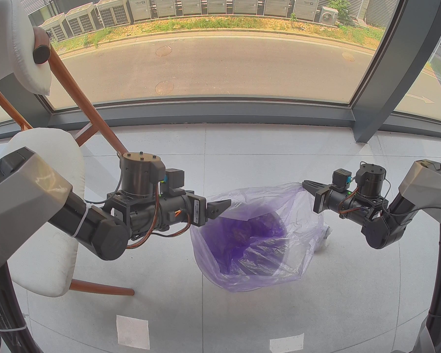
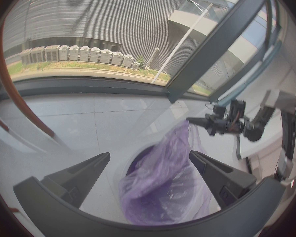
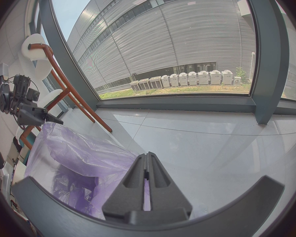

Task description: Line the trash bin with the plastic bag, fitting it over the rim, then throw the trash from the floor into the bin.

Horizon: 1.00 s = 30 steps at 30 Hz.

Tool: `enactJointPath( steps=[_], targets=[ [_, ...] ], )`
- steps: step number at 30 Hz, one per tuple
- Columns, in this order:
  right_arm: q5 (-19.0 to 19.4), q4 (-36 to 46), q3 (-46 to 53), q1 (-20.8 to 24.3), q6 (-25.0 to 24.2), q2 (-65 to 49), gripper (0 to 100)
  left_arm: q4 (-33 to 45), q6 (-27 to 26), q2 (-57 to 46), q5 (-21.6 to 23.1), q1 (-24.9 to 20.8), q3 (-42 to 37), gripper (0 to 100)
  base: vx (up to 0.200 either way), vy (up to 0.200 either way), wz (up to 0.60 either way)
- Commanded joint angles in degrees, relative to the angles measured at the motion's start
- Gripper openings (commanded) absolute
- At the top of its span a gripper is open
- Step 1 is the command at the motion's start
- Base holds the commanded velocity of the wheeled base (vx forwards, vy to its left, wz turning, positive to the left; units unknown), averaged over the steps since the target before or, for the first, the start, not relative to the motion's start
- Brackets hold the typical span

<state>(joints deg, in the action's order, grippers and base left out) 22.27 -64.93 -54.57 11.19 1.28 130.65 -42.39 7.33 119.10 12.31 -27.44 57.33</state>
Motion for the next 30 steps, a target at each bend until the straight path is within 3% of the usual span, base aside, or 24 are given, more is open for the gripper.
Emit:
enactJointPath(
  steps=[1, 6, 7, 11, 17, 22, 30],
  targets=[
    [0.1, -0.1, 0.1, 0.1, 0.0, 0.0, 0, -1.2, -5.3, 1.2, 1.2, 1.5, -4.2, 100, 0.000, 0.000, 0.00],
    [0.1, -0.2, 0.1, 0.1, 0.0, 0.0, 0, -2.5, -4.1, 3.0, 0.8, 1.5, -2.3, 100, 0.000, 0.000, 0.00],
    [0.1, -0.2, 0.1, 0.1, 0.0, 0.0, 0, -2.5, -4.1, 3.0, 0.8, 1.5, -2.3, 0, 0.000, 0.000, 0.00],
    [0.1, 0.2, -1.0, 0.1, 0.0, 0.6, 0, -2.4, -1.3, 4.6, -0.8, 1.5, 1.0, 0, 0.000, 0.000, 0.00],
    [0.0, 0.7, -5.1, 0.0, -1.0, 3.4, 0, -2.3, 3.7, 9.4, -7.6, 1.9, 7.0, 0, 0.000, 0.000, 0.00],
    [-1.8, 3.2, -9.2, -0.1, -4.7, 5.6, 0, -0.2, 5.6, 11.0, -8.5, 2.7, 9.2, 0, 0.000, 0.000, 0.00],
    [-2.1, 6.9, -12.8, 0.4, -4.8, 8.3, 0, 0.8, 6.5, 13.1, -10.9, 5.3, 9.2, 0, 0.000, 0.000, 0.00]
  ],
)
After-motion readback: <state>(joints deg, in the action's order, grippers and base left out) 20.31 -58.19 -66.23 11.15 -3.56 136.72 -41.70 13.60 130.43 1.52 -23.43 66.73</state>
